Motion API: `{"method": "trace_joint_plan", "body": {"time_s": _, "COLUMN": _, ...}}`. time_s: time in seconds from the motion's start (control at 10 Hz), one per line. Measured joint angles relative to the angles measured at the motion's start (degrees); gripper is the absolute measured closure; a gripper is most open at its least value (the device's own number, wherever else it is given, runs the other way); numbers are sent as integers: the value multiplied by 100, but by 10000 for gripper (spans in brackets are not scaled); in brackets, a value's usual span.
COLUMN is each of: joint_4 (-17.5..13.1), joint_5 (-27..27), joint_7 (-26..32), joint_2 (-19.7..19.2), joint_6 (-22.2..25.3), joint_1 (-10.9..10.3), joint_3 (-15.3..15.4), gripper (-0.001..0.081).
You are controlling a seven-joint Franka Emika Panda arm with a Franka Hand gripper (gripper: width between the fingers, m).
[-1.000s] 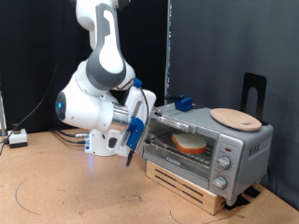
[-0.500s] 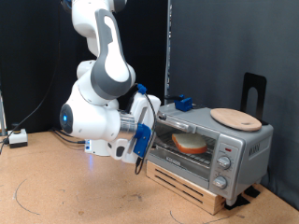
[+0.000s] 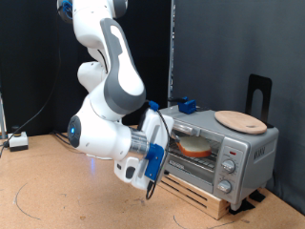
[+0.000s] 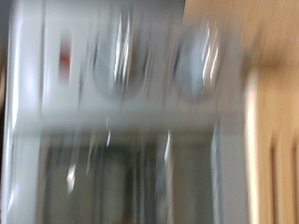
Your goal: Make a piece of toast with the oven
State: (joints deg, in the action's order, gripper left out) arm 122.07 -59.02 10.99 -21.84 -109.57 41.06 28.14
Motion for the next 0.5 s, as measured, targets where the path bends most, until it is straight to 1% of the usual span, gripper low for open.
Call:
{"method": "trace_joint_plan", "body": {"time_s": 0.1, "joint_4": 15, "joint_5": -427, "joint_7": 107, "joint_2": -84, "joint_6": -371, "joint_1": -28, "joint_3": 37, "gripper": -3}}
{"method": "trace_joint_plan", "body": {"time_s": 0.2, "joint_4": 5, "joint_5": -222, "joint_7": 85, "joint_2": -84, "joint_6": -240, "joint_1": -28, "joint_3": 26, "gripper": -3}}
{"method": "trace_joint_plan", "body": {"time_s": 0.3, "joint_4": -71, "joint_5": -43, "joint_7": 25, "joint_2": -124, "joint_6": 179, "joint_1": -16, "joint_3": 9, "gripper": -3}}
{"method": "trace_joint_plan", "body": {"time_s": 0.4, "joint_4": -295, "joint_5": 166, "joint_7": -77, "joint_2": -280, "joint_6": 641, "joint_1": -7, "joint_3": -1, "gripper": -3}}
{"method": "trace_joint_plan", "body": {"time_s": 0.5, "joint_4": -598, "joint_5": 290, "joint_7": -104, "joint_2": -535, "joint_6": 901, "joint_1": -31, "joint_3": 4, "gripper": -3}}
